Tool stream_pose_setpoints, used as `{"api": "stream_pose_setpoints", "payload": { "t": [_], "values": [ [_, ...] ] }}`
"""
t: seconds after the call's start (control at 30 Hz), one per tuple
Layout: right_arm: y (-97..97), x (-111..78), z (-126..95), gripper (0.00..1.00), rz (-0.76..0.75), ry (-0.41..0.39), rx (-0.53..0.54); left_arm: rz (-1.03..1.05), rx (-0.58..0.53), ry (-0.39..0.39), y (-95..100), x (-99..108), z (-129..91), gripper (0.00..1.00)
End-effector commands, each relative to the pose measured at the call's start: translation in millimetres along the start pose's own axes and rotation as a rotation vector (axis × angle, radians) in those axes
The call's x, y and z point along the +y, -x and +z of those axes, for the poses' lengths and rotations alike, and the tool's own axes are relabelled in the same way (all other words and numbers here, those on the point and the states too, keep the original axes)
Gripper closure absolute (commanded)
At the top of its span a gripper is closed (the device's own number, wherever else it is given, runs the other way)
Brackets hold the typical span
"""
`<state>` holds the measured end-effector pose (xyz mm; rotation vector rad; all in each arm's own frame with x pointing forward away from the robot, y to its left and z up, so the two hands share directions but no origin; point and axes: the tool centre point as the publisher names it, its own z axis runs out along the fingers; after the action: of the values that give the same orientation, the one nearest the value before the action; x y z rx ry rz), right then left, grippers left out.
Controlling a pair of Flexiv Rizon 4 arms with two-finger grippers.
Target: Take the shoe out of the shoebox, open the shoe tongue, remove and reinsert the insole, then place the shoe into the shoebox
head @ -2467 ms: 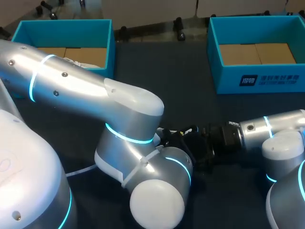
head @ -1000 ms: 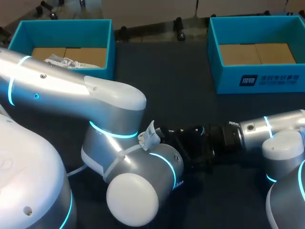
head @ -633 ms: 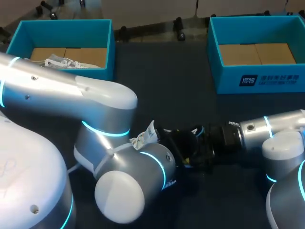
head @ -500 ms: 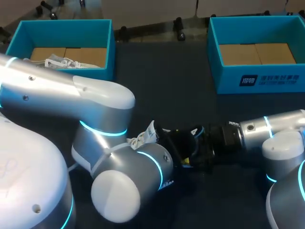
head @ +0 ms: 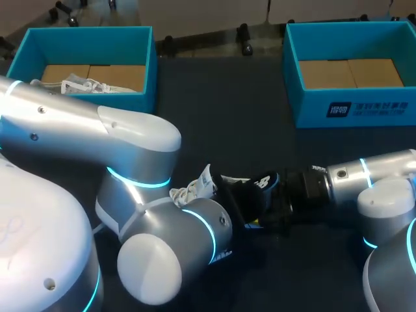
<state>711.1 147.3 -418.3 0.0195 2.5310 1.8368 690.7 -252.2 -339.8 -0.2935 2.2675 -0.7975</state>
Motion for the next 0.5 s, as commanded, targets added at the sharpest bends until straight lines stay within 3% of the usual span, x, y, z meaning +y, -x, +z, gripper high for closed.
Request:
{"api": "stream_pose_setpoints", "payload": {
  "t": [0.03, 0.13, 0.5],
  "values": [
    [-0.7, -0.1, 2, 1.0, 0.0, -0.004, -0.001, 0.003, -0.001, 0.0, -4.4, -3, 6, 0.73],
    [-0.7, -0.1, 2, 1.0, 0.0, -0.004, -0.001, -0.003, 0.004, -0.002, -4.1, -5, 7, 1.0],
    [-0.7, -0.1, 2, 1.0, 0.0, -0.004, -0.001, -0.042, 0.029, 0.002, 4.6, -14, 1, 1.0]
  ]
}}
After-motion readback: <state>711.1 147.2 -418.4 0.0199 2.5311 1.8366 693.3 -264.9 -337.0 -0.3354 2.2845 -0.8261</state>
